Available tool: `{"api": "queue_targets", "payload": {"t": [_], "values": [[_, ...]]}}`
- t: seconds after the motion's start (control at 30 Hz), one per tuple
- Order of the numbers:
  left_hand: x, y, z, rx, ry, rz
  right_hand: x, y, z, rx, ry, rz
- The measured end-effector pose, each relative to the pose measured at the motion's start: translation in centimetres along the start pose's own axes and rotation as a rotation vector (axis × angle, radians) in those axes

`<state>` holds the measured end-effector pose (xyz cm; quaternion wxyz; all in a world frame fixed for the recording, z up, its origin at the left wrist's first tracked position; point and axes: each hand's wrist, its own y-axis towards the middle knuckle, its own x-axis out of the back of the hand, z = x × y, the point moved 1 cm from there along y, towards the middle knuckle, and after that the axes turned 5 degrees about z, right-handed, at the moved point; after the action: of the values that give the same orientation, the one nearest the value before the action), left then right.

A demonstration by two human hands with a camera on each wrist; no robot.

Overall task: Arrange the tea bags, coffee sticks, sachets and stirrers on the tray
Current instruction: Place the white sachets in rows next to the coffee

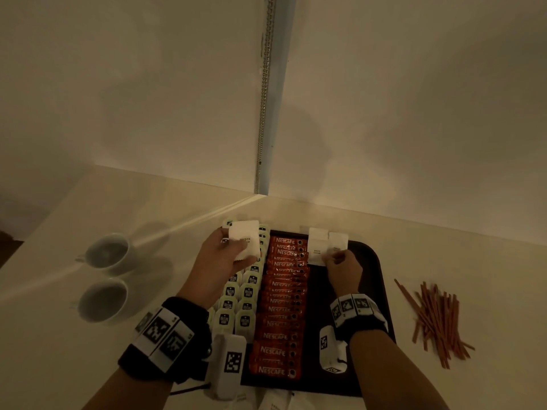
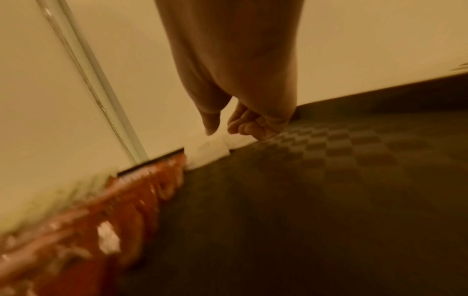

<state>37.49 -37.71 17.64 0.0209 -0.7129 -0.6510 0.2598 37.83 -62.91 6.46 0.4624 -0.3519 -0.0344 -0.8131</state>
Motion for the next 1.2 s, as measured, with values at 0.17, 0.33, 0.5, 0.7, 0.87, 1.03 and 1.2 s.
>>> {"api": "queue_targets", "payload": {"t": [0.17, 0.33, 0.5, 0.7, 0.87, 1.03, 1.2], "values": [[-0.5, -0.1, -0.1, -0.164, 0.501, 0.055, 1.6, -4.5, 6.3, 0.281, 0.311, 0.437], [-2.1, 0.1, -1.0, -0.274, 0.812, 0.180, 1.5, -8.0, 9.0, 0.388, 0.441, 0.703], [-2.7, 0.1, -1.7, -0.329, 0.716, 0.116, 1.6, -9.0, 8.3, 0.281, 0.651, 0.658], [-3.0, -0.5, -1.2, -0.316, 0.494, 0.052, 2.1, -10.2, 8.1, 0.253, 0.742, 0.586], [-3.1, -0.9, -0.8, -0.277, 0.466, 0.047, 2.9, -10.0, 7.5, 0.255, 0.673, 0.552], [-1.0, -2.9, -0.6, -0.213, 0.564, 0.092, 5.0, -5.9, 4.4, 0.185, 0.583, 0.321], [4.7, -6.0, 0.5, -0.104, 0.596, 0.117, 6.2, 0.6, -1.9, 0.058, 0.177, -0.056]]}}
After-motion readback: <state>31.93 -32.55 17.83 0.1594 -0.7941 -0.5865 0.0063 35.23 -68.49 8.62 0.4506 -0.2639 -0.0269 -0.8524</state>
